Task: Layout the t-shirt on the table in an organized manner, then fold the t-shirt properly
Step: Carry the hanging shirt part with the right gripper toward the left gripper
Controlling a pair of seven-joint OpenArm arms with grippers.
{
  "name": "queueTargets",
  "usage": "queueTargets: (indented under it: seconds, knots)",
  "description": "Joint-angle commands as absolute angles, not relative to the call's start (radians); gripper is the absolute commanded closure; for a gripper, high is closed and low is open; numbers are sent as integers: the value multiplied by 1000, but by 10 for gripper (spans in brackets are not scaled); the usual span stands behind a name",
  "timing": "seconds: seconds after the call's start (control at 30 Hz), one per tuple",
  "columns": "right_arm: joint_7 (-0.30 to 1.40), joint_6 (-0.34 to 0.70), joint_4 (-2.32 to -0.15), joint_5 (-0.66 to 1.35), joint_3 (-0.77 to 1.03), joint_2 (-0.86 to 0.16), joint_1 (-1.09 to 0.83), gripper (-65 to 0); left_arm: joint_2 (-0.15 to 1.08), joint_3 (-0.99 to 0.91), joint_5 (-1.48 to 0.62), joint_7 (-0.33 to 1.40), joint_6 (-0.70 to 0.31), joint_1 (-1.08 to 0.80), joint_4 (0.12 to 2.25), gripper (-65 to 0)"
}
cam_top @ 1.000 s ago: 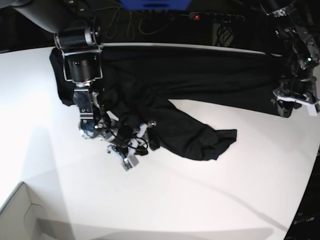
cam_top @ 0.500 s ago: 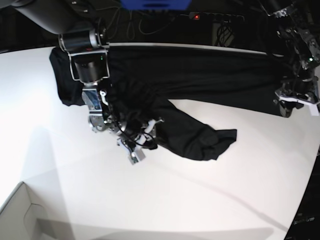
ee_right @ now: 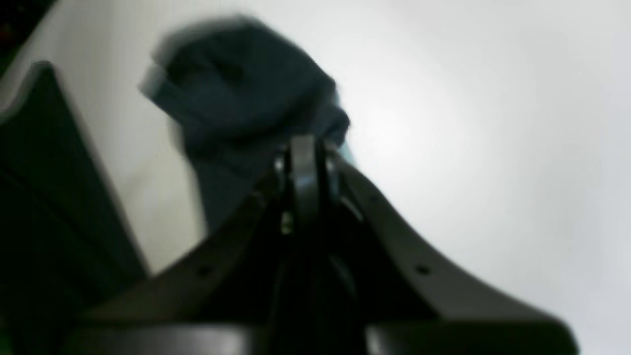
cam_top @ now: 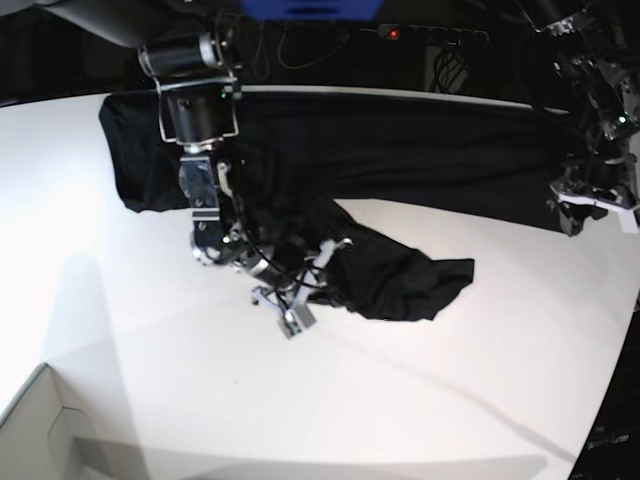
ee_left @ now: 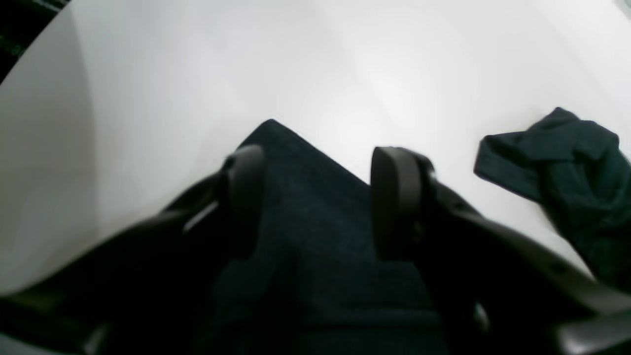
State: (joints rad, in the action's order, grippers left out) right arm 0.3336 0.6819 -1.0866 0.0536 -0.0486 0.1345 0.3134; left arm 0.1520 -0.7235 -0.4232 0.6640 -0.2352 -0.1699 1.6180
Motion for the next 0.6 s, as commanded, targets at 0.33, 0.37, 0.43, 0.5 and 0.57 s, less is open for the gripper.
queueTargets:
  seconds: [0.33, 0.37, 0.43, 0.5, 0.57]
  knots:
    - [429, 698, -1669, 79, -308, 156, -30, 0, 231, -727, -435, 642, -239, -134, 1636, -336]
    - [429, 698, -1684, 79, -329, 156, -61, 0, 231, -727, -435, 642, -239, -133, 1638, -336]
    - [427, 698, -1695, 79, -363, 156, -96, 0, 231, -727, -435, 642, -239, -117, 1638, -336]
    - [427, 698, -1699, 79, -395, 154, -128, 0, 229, -727, -435, 642, -239, -104, 1633, -336]
    - [427, 698, -1701, 79, -427, 154, -153, 0, 229, -727, -435, 642, -239, -99, 1629, -336]
